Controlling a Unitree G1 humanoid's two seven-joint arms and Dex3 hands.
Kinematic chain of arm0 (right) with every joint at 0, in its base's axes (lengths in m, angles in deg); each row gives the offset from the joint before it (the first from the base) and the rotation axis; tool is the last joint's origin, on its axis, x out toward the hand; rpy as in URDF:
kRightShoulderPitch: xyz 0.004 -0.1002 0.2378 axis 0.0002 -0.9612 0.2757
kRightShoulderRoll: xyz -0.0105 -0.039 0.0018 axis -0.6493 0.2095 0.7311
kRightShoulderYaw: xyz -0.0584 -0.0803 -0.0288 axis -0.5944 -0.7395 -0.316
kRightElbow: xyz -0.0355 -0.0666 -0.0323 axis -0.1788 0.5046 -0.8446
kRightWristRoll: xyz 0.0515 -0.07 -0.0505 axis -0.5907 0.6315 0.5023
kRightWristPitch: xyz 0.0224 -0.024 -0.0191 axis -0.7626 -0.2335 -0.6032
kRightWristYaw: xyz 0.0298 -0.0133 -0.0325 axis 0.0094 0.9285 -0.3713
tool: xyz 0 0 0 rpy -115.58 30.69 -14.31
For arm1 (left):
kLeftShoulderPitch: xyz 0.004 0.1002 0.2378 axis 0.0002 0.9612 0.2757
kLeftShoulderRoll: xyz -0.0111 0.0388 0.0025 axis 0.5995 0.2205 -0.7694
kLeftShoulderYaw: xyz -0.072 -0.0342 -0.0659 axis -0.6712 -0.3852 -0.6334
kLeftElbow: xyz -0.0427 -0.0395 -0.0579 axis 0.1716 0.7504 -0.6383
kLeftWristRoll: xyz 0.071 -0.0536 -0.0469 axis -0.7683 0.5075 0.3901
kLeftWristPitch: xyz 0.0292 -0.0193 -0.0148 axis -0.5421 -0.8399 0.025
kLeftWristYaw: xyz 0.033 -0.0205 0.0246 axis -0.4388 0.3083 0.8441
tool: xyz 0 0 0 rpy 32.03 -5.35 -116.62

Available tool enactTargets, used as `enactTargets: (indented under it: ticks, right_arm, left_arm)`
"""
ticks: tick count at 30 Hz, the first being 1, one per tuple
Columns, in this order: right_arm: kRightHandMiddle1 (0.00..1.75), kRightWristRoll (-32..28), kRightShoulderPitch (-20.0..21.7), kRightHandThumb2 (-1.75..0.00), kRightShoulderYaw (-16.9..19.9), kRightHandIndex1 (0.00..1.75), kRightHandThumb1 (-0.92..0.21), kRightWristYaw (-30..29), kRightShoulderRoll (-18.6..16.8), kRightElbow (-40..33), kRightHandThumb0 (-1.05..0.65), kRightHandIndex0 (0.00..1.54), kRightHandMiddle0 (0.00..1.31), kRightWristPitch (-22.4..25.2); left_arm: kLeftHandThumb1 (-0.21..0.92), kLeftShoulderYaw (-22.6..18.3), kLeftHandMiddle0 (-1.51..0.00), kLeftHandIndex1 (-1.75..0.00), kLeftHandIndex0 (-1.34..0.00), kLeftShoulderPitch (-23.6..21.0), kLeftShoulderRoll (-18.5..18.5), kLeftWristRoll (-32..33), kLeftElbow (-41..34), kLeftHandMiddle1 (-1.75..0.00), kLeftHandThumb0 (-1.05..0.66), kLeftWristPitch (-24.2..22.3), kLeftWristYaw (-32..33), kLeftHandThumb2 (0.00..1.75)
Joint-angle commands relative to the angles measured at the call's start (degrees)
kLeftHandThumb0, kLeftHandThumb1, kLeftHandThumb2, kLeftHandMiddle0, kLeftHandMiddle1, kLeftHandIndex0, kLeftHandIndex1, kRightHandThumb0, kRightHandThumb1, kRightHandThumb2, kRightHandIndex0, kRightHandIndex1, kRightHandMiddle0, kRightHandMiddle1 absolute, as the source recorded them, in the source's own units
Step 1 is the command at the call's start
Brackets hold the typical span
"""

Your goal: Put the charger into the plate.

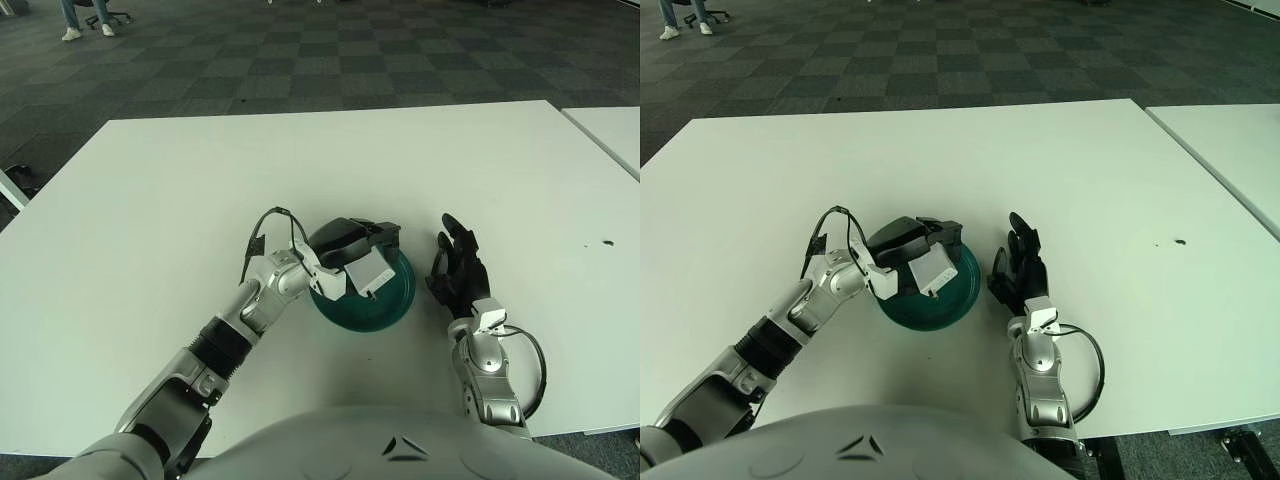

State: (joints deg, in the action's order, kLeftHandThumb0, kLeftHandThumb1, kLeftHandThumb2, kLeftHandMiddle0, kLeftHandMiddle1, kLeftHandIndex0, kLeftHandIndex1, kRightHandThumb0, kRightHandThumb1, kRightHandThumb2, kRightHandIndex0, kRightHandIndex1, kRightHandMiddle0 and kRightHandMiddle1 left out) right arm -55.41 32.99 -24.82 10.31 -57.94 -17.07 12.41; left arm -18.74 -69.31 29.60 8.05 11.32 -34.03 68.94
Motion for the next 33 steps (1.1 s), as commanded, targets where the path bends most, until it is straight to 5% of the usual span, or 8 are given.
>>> enactTargets:
  ticks: [1, 7, 11, 13, 16, 19, 21, 33]
  right_arm:
    - [0.52, -1.18, -1.37, -0.88, 0.48, 0.01, -0.92, 0.4, -0.46, 2.74, -0.81, 0.21, 0.0, 3.74]
    - [0.53, -1.44, -1.18, -0.88, 0.54, 0.01, -0.92, 0.39, -0.63, 2.86, -0.8, 0.22, 0.0, 4.15]
    - [0.53, -1.3, -1.13, -0.87, 0.52, 0.01, -0.92, 0.26, -0.68, 2.88, -0.79, 0.21, 0.0, 3.99]
    - [0.53, -0.86, -1.14, -0.87, 0.37, 0.01, -0.92, 0.05, -0.65, 2.8, -0.8, 0.21, 0.0, 3.76]
    - [0.5, 0.14, -1.2, -0.88, 0.08, 0.0, -0.92, -0.4, -0.48, 2.7, -0.81, 0.19, 0.0, 3.3]
    - [0.49, 1.27, -1.26, -0.88, -0.21, 0.0, -0.92, -0.79, -0.15, 2.62, -0.82, 0.18, 0.0, 2.89]
    - [0.48, 2.03, -1.3, -0.89, -0.4, 0.0, -0.92, -1.01, 0.08, 2.55, -0.82, 0.17, 0.0, 2.56]
    - [0.43, 4.13, -0.91, -0.91, -0.73, 0.0, -0.92, -1.67, 0.73, 2.85, -0.84, 0.16, 0.0, 2.41]
  left_arm:
    - [-0.02, 0.55, -0.89, -1.75, -0.66, -2.07, 1.15, -0.57, 1.11, -1.62, 0.0, 1.04, -1.28, 1.66]
    - [-0.06, 1.4, -0.93, -1.75, -0.69, -4.07, 2.67, -0.42, 2.35, -1.58, 0.0, 2.79, -3.63, 1.69]
    - [-0.09, 0.67, -0.9, -1.46, -0.86, -5.06, 4.38, 0.73, 0.56, -1.71, -0.01, 3.96, -6.18, 1.67]
    - [-0.02, 0.59, -0.79, -1.6, -0.77, -5.53, 5.31, 0.78, -0.81, -1.73, -0.01, 3.49, -8.37, 1.64]
    - [0.55, 1.25, -0.87, -1.53, -0.52, -6.03, 6.14, 0.02, -1.99, -1.74, -0.47, 1.63, -11.75, 0.9]
    - [0.77, 1.56, -0.68, -1.4, -0.4, -6.11, 6.85, -0.2, -3.51, -1.74, -0.73, -1.06, -15.48, 0.62]
    - [0.86, 1.78, -0.33, -1.26, -0.28, -6.22, 7.45, -0.52, -4.46, -1.71, -0.9, -2.34, -17.56, 0.58]
    - [0.92, 1.94, -0.17, -0.99, -0.11, -8.25, 9.55, -0.07, -6.47, -0.72, -1.05, -4.11, -24.99, 0.74]
